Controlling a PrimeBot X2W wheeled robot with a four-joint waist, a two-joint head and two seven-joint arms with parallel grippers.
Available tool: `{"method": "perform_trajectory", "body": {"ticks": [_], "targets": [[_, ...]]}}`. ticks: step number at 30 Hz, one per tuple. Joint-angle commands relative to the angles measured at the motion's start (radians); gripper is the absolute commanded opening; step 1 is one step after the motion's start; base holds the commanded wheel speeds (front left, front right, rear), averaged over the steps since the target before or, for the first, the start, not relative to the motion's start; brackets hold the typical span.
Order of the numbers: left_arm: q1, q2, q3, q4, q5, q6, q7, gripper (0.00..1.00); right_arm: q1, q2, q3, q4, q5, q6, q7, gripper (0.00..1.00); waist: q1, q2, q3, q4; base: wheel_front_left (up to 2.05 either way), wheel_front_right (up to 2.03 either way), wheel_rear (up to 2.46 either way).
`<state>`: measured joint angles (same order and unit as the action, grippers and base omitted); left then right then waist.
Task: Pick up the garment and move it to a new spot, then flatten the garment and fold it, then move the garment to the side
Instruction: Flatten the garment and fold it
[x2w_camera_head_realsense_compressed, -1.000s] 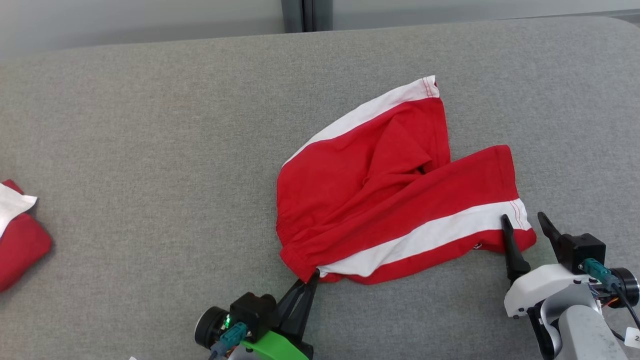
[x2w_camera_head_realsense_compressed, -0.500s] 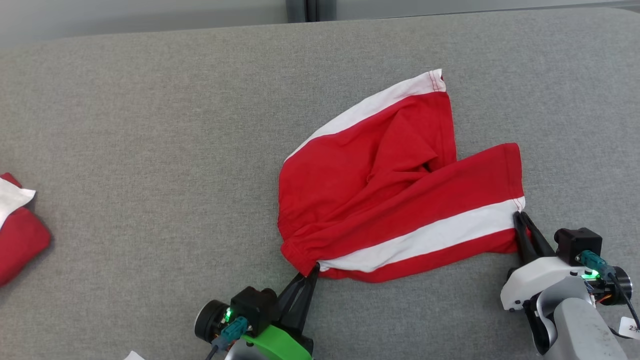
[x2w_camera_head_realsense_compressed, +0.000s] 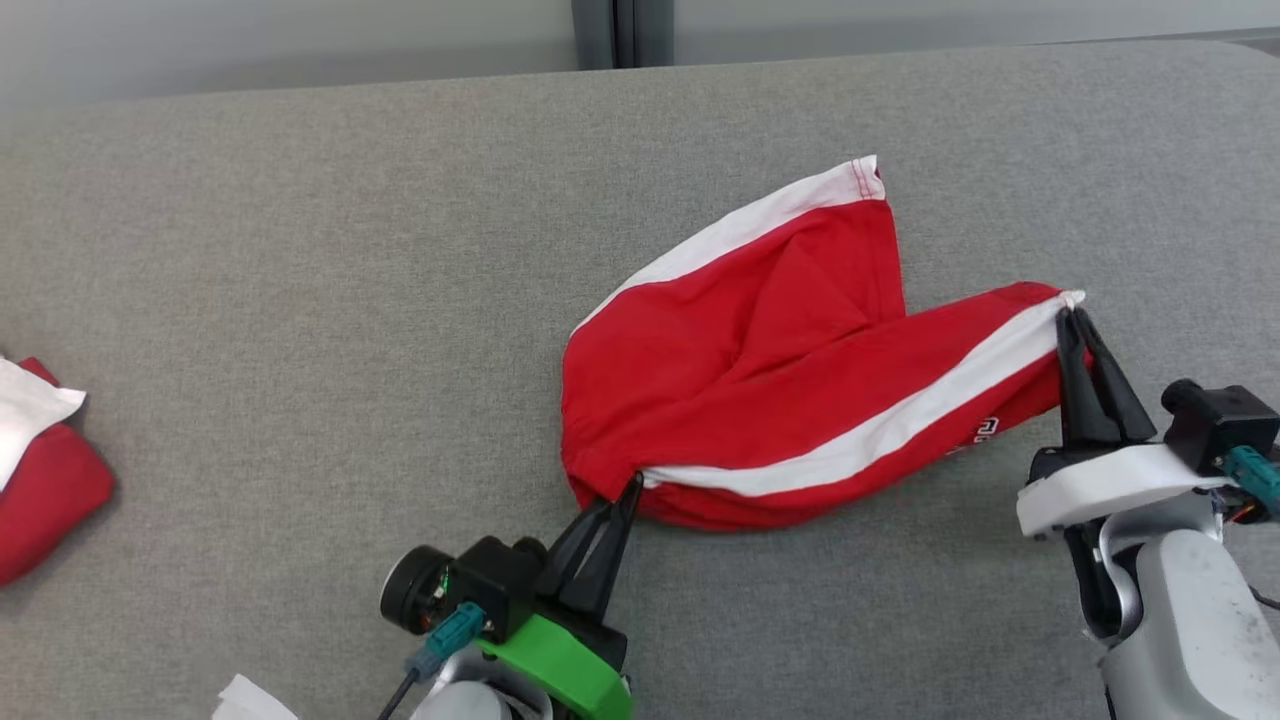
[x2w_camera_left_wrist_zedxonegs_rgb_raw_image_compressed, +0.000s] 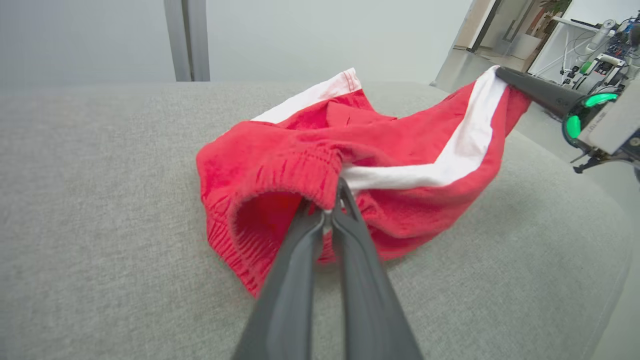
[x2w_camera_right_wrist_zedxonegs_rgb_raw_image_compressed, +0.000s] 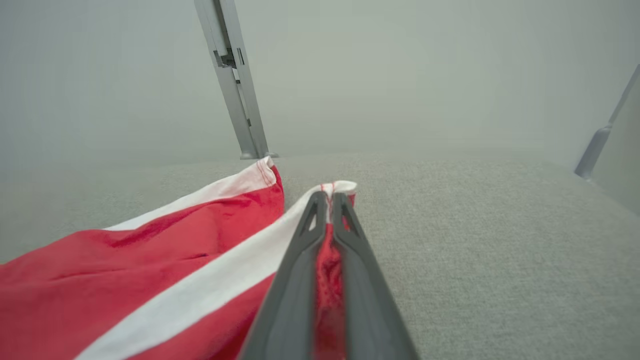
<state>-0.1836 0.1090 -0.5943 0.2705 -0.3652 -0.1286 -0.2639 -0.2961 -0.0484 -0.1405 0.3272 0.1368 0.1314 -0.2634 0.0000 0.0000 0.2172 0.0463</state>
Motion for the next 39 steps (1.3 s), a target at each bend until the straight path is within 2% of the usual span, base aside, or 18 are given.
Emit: {"method": "perform_trajectory", "body": {"ticks": [1,5,9,15,21,29,34,39], "targets": [[-0.029,0.020,-0.005,-0.030,0.009,-0.002,-0.001,0.00,0.009,-0.006,0.007,-0.045,0.011,-0.001,-0.002,0.00,0.0000,0.0000,-0.022,-0.001,0.00,0.00,0.00],[-0.080,0.078,-0.028,-0.099,-0.001,-0.002,-0.001,0.00,-0.002,-0.019,0.011,-0.151,0.048,-0.001,-0.002,0.00,0.0000,0.0000,-0.050,-0.001,0.00,0.00,0.00],[-0.161,0.165,-0.042,-0.170,-0.034,-0.002,-0.001,0.00,-0.026,-0.037,0.016,-0.240,0.084,-0.001,-0.002,0.00,0.0000,0.0000,-0.080,-0.001,0.00,0.00,0.00],[-0.295,0.280,-0.039,-0.244,-0.102,-0.002,-0.001,0.00,-0.061,-0.070,0.030,-0.321,0.136,-0.001,-0.002,0.00,0.0000,0.0000,-0.123,-0.007,0.00,0.00,0.00],[-0.445,0.363,-0.013,-0.276,-0.192,-0.002,0.018,0.00,-0.113,-0.126,0.057,-0.376,0.170,-0.001,-0.002,0.00,0.0000,0.0000,-0.130,-0.015,0.00,0.00,0.00],[-0.634,0.393,-0.004,-0.247,-0.315,-0.002,0.135,0.00,-0.266,-0.210,0.144,-0.339,0.188,-0.001,-0.001,0.00,0.0000,0.0000,-0.044,-0.028,0.00,0.00,0.00],[-0.773,0.354,-0.006,-0.142,-0.368,-0.002,0.144,0.00,-0.440,-0.245,0.212,-0.247,0.155,-0.001,0.000,0.00,0.0000,0.0000,0.052,-0.032,0.00,0.00,0.00],[-0.946,0.315,-0.012,0.012,-0.369,-0.002,0.084,0.00,-0.659,-0.231,0.241,-0.153,0.094,-0.001,-0.001,0.00,0.0000,0.0000,0.132,-0.039,0.00,0.00,0.00]]}}
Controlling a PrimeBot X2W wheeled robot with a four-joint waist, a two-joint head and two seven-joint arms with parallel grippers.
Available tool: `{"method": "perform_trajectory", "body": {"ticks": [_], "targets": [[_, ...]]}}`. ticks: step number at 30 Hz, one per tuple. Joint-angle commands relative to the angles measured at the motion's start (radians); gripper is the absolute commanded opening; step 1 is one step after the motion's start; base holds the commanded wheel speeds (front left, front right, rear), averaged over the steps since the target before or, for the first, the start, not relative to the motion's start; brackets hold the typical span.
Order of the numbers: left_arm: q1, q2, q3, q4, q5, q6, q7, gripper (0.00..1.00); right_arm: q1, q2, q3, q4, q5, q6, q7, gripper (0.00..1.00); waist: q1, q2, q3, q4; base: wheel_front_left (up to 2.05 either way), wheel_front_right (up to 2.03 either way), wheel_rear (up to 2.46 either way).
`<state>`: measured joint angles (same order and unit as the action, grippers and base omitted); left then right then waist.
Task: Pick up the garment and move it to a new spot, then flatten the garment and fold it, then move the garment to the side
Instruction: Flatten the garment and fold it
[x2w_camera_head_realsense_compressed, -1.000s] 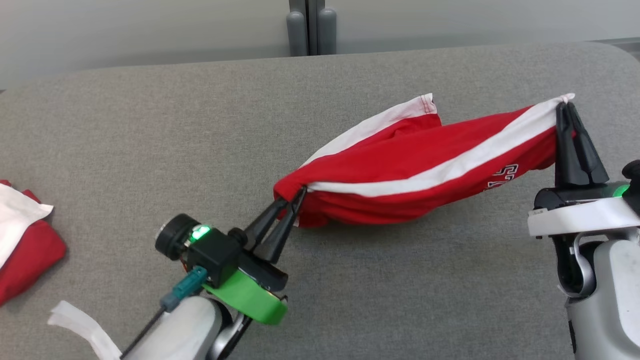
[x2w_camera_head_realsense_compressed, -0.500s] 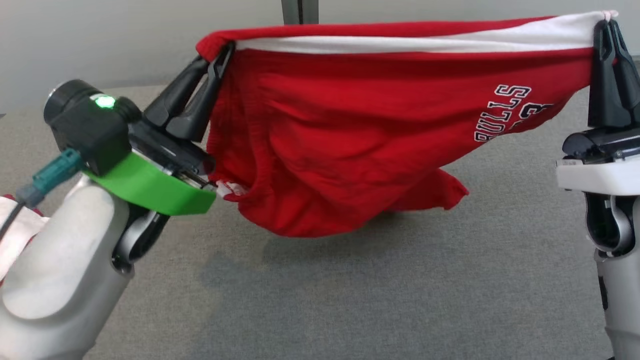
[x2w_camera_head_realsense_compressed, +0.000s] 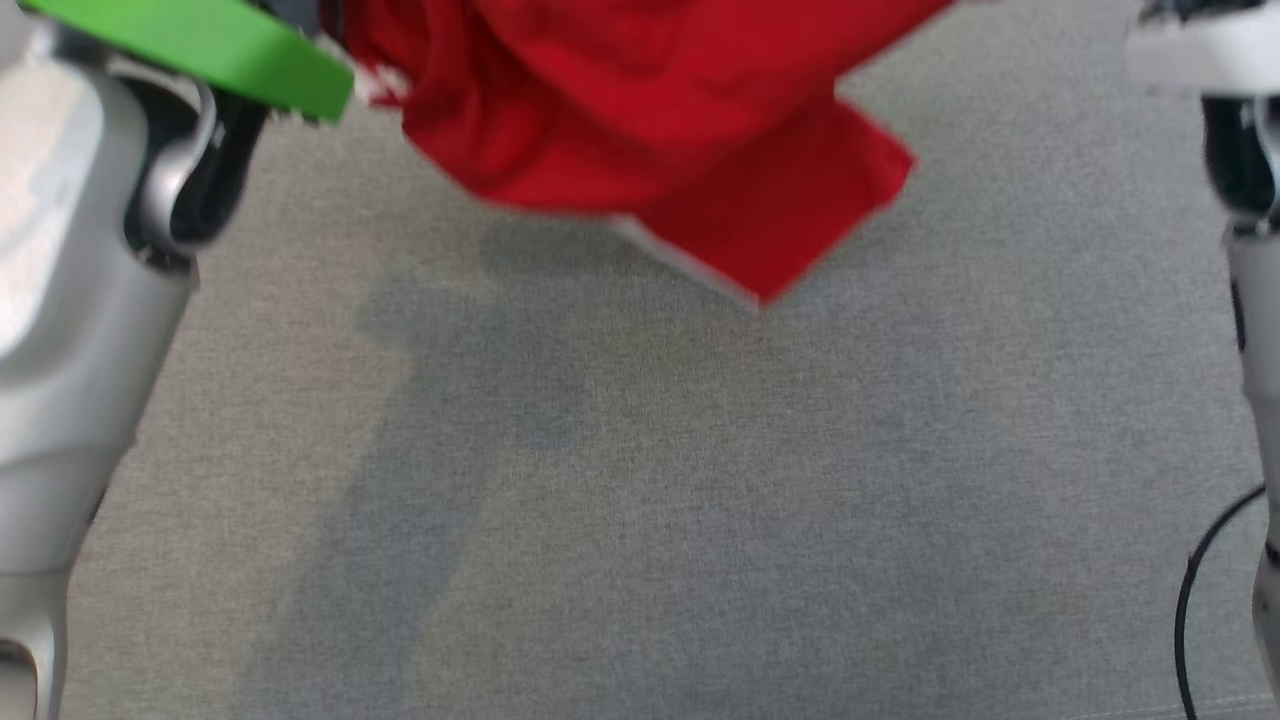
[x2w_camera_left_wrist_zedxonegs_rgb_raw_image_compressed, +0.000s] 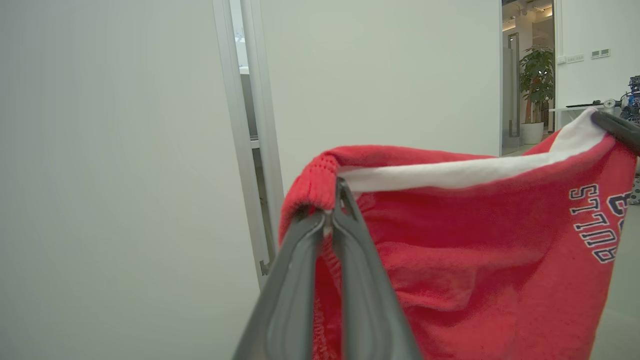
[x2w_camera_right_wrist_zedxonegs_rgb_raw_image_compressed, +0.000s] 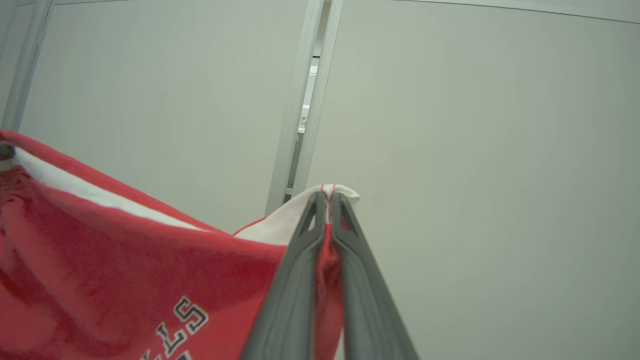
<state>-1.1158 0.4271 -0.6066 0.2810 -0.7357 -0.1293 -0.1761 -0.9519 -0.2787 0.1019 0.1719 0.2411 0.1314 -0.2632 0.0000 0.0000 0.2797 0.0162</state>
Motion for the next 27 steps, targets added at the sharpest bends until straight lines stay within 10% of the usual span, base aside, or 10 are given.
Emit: {"method": "perform_trajectory", "body": {"ticks": [1,6,20,27], "targets": [[-0.043,-0.013,-0.004,0.025,-0.002,-0.001,-0.019,0.00,-0.034,0.001,0.003,0.014,-0.027,-0.001,-0.002,0.00,0.0000,0.0000,0.077,-0.010,0.00,0.00,0.00],[-0.065,-0.051,-0.028,0.110,-0.050,-0.001,-0.062,0.00,-0.060,0.035,-0.021,0.039,-0.051,-0.001,-0.002,0.00,0.0000,0.0000,0.072,-0.006,0.00,0.00,0.00],[0.487,-0.110,-0.179,0.272,-0.249,0.000,-0.091,0.00,0.545,0.098,-0.085,0.035,-0.016,-0.002,-0.002,0.00,0.0000,0.0000,-0.052,-0.012,0.00,0.00,0.00],[0.741,-0.141,-0.052,0.246,-0.196,0.001,-0.090,0.00,0.780,0.148,-0.133,0.010,0.006,-0.003,-0.002,0.00,0.0000,0.0000,-0.149,0.001,0.00,0.00,0.00]]}}
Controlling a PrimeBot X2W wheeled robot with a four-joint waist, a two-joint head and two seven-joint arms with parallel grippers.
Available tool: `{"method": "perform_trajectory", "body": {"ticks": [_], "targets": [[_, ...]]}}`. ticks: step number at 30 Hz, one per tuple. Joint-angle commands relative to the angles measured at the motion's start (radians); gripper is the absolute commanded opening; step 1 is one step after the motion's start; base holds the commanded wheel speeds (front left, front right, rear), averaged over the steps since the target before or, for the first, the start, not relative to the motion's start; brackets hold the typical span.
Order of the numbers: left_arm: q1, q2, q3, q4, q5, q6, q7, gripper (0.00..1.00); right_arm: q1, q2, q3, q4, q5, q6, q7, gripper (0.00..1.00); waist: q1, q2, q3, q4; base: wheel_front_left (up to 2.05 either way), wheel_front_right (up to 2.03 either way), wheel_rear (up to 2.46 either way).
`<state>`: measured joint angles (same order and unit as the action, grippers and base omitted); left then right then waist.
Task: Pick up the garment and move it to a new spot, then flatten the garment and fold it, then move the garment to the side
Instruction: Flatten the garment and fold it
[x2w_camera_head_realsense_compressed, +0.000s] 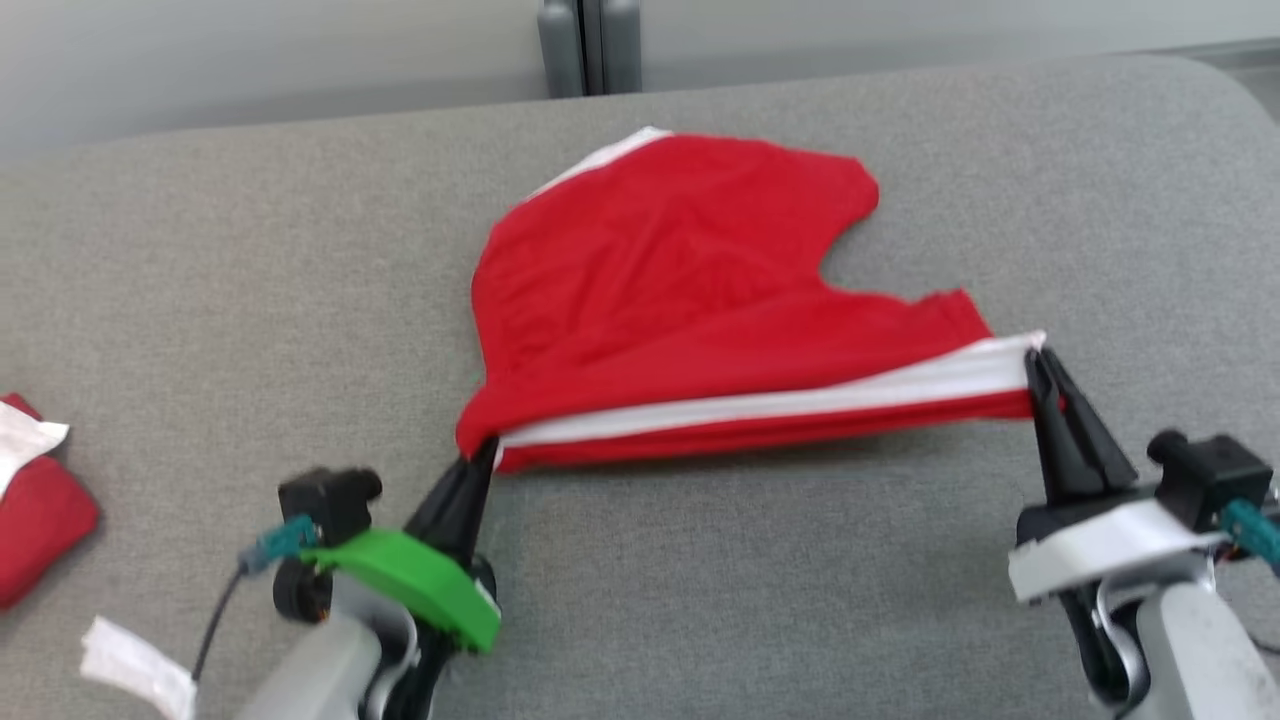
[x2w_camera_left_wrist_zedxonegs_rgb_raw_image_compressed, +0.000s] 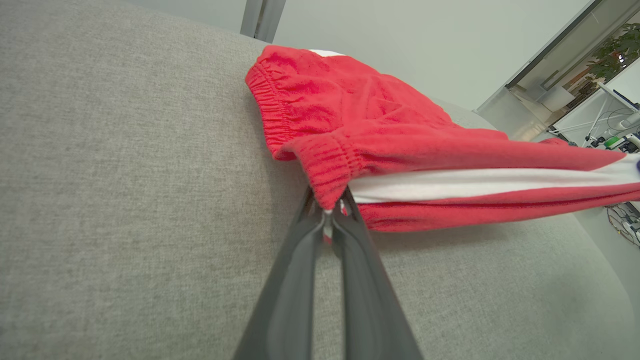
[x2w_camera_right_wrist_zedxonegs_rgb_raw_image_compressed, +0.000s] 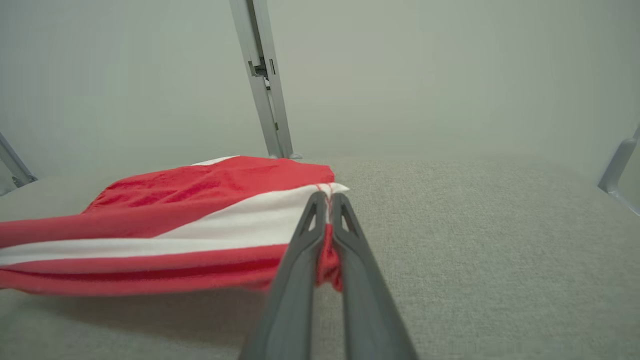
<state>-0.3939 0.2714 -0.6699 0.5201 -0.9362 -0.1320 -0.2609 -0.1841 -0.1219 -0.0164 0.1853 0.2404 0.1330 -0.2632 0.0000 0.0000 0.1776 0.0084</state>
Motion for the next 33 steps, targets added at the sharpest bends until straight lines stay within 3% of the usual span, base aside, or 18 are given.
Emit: {"method": "perform_trajectory", "body": {"ticks": [1,10,21,26,33], "targets": [[0.048,0.014,0.023,0.001,0.020,0.004,-0.006,0.00,0.037,-0.005,-0.018,-0.008,0.011,-0.004,-0.002,0.00,0.0000,0.0000,-0.061,0.012,0.00,0.00,0.00],[0.298,0.010,0.105,-0.047,0.128,0.006,-0.006,0.00,0.239,0.019,-0.030,-0.055,0.027,-0.005,-0.003,0.00,0.0000,0.0000,-0.186,0.041,0.00,0.00,0.00],[0.470,0.022,0.139,-0.149,0.185,0.017,-0.006,0.00,0.381,0.031,-0.053,-0.133,0.049,-0.007,-0.004,0.00,0.0000,0.0000,-0.215,0.079,0.00,0.00,0.00],[0.405,-0.002,0.111,-0.182,0.187,0.012,0.009,0.00,0.300,0.014,-0.044,-0.135,0.032,-0.006,-0.003,0.00,0.0000,0.0000,-0.177,0.098,0.00,0.00,0.00],[0.238,-0.053,0.072,-0.194,0.176,0.005,0.020,0.00,0.046,-0.023,0.001,-0.030,-0.012,-0.003,-0.003,0.00,0.0000,0.0000,-0.055,0.133,0.00,0.00,0.00]]}}
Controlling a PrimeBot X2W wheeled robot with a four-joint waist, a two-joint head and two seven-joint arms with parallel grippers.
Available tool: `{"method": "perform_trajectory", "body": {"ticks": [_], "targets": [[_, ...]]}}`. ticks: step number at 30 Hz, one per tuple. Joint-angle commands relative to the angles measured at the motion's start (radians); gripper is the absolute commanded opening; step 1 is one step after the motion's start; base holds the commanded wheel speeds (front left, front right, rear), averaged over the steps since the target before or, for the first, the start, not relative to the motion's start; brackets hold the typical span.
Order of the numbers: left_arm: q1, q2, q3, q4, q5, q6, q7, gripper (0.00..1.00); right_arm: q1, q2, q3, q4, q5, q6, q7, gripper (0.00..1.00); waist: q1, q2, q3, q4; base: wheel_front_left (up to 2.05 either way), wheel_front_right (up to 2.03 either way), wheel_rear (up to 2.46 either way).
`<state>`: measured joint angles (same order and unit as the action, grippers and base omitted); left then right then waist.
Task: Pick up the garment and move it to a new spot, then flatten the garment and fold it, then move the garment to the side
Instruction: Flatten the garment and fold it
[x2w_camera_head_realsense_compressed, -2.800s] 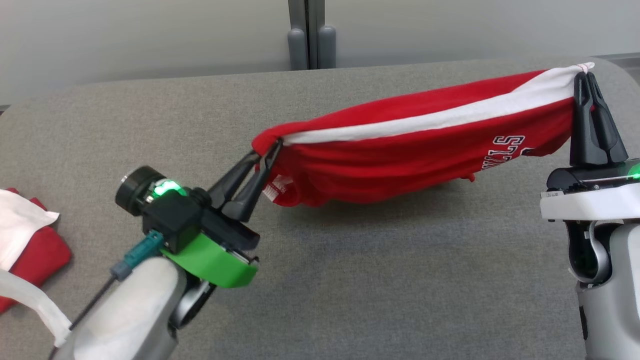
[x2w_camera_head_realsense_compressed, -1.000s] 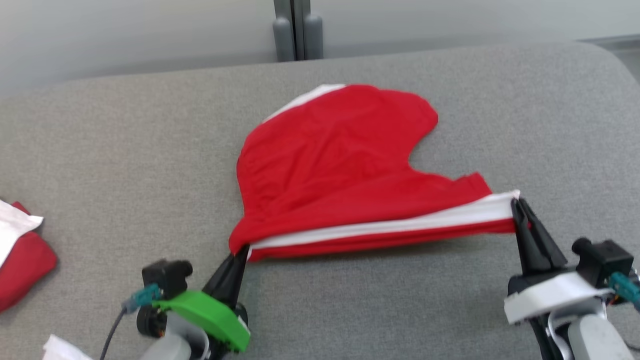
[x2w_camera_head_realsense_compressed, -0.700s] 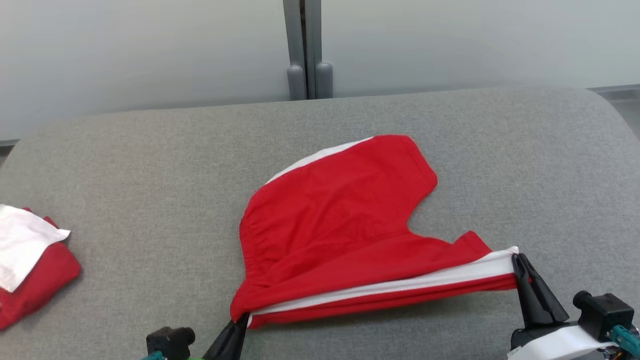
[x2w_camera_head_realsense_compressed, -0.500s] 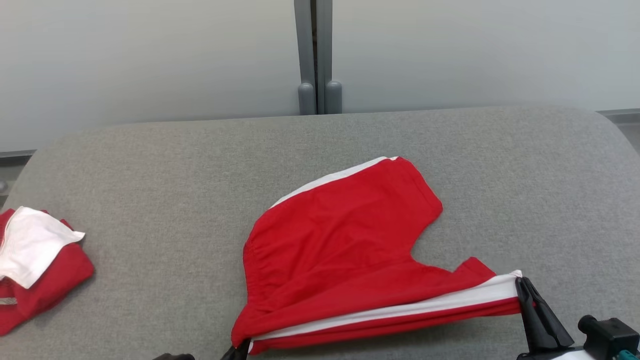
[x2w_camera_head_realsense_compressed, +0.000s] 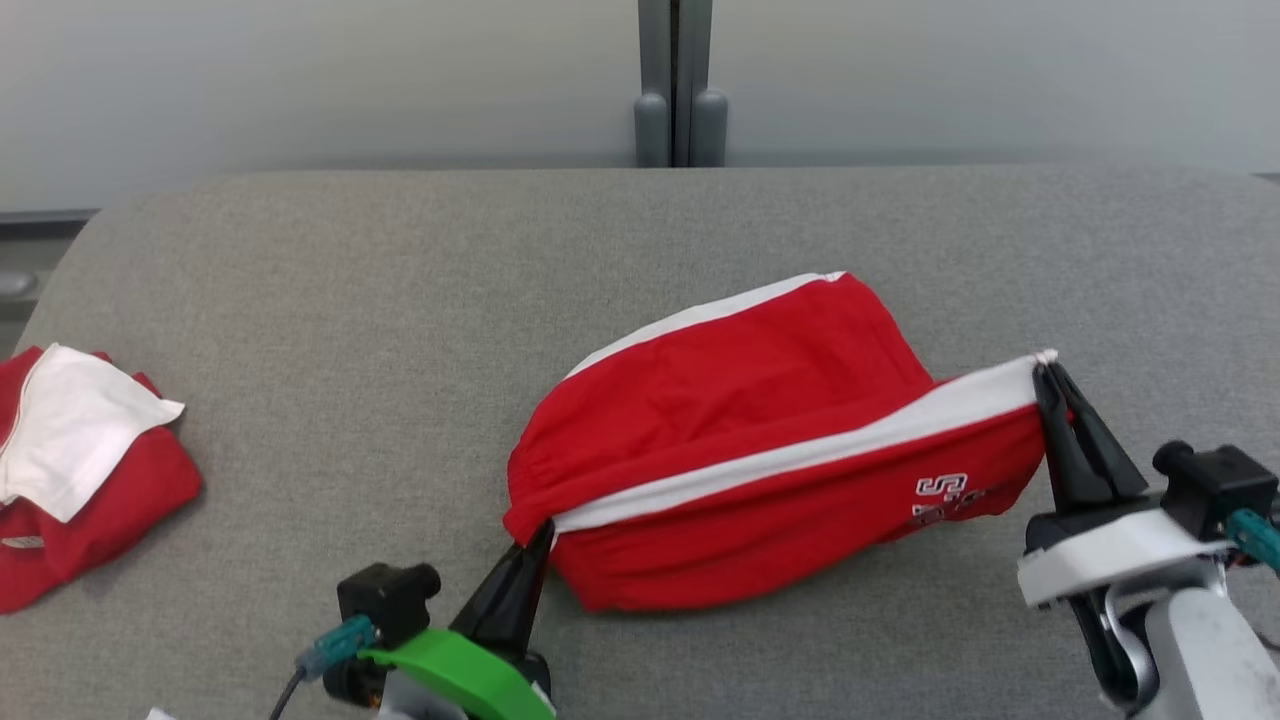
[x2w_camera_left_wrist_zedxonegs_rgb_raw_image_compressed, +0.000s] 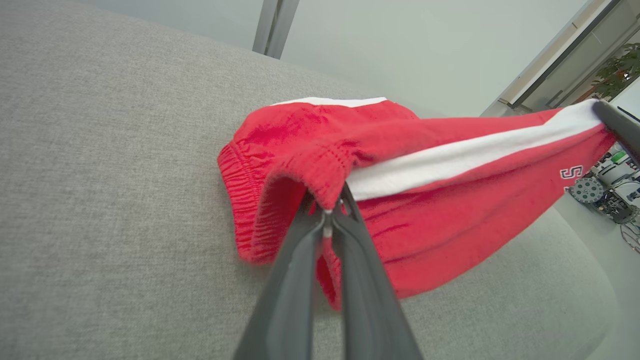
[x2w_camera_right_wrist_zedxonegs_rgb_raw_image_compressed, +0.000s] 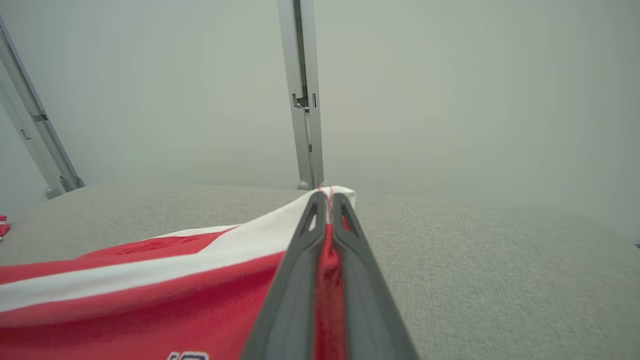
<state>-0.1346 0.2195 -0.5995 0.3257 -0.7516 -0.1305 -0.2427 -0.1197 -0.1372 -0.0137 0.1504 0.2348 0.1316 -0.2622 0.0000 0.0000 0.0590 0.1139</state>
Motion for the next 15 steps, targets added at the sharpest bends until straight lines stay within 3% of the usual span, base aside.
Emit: {"method": "perform_trajectory", "body": {"ticks": [1,15], "targets": [[-0.044,-0.007,0.000,0.004,-0.015,0.003,0.000,0.00,-0.054,-0.013,0.007,0.024,-0.011,-0.002,-0.003,0.00,0.0000,0.0000,0.076,0.032,0.00,0.00,0.00],[-0.329,-0.061,-0.001,0.118,-0.060,0.001,-0.023,0.00,-0.510,-0.059,0.076,0.341,-0.105,-0.002,-0.003,0.00,0.0000,0.0000,0.257,0.100,0.00,0.00,0.00]]}}
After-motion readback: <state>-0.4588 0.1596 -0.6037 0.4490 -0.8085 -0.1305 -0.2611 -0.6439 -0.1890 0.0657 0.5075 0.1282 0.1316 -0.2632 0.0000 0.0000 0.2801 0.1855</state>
